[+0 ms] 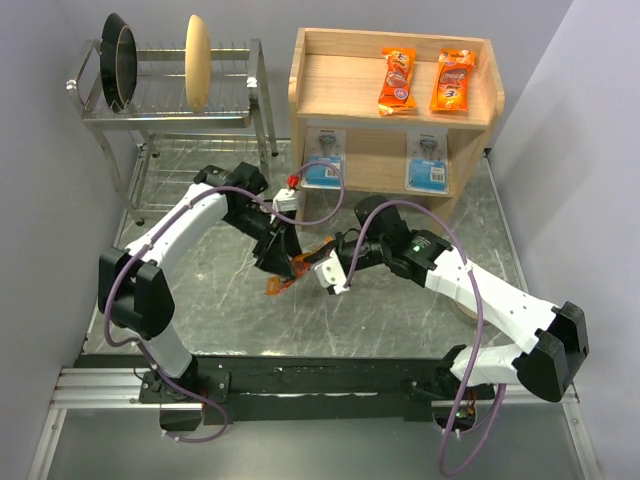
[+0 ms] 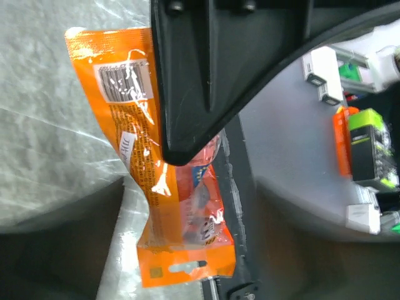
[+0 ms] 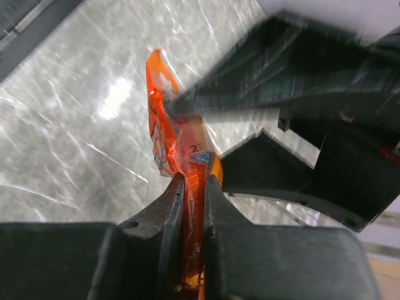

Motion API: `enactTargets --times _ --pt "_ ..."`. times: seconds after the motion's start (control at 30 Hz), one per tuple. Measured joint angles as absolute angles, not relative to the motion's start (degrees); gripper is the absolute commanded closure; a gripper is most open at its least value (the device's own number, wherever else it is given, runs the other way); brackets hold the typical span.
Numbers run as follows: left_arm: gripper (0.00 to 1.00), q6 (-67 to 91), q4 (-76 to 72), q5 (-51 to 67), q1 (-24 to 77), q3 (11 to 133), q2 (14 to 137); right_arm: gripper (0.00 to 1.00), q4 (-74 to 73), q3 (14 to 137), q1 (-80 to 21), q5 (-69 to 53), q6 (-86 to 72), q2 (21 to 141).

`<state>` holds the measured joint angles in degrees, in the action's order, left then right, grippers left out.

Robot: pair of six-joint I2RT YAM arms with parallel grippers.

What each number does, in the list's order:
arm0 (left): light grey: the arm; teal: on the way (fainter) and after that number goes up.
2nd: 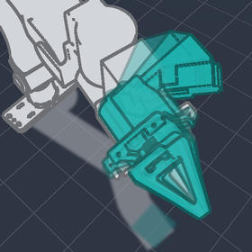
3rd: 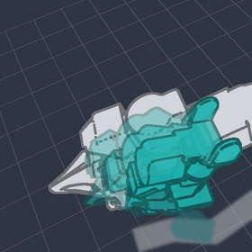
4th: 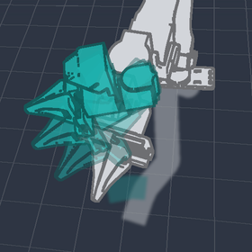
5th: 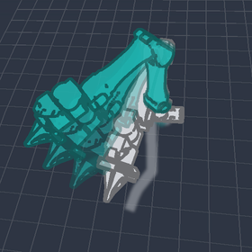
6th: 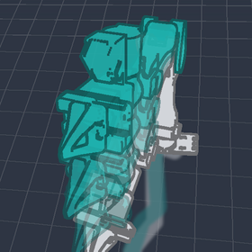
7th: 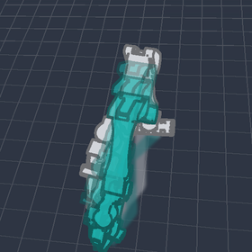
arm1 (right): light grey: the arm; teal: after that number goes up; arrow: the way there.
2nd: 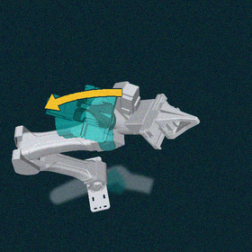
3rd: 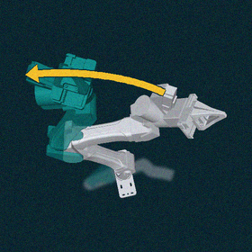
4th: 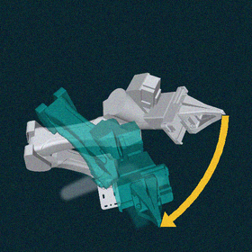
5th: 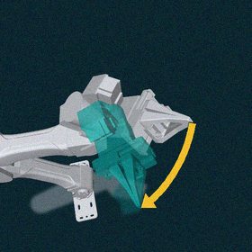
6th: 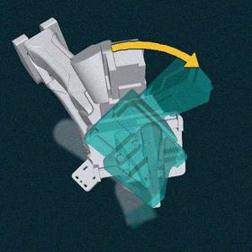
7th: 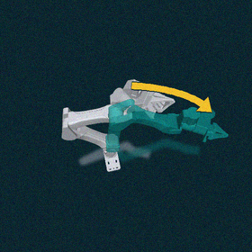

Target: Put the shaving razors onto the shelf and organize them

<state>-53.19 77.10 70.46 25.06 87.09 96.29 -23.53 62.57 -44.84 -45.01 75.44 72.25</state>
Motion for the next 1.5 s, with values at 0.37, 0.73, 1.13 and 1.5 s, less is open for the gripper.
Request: enactTargets --times 0.37,0.73,1.13,1.5 --pt "0.06 -34.04 39.27 47.27 25.19 61.78 61.30 1.00 -33.34 72.66 -36.40 -42.72 61.80 72.05" --pt "0.32 -19.42 3.99 37.15 25.76 48.88 56.38 1.00 -39.03 75.00 -29.17 -47.07 37.95 70.59" --pt "0.23 -15.88 3.95 42.11 26.24 51.81 60.34 1.00 -39.62 75.00 -26.81 -47.48 32.45 70.61" --pt "0.16 -21.76 15.27 49.91 26.13 53.65 57.41 1.00 -39.70 75.11 -25.89 -46.98 29.91 71.53"
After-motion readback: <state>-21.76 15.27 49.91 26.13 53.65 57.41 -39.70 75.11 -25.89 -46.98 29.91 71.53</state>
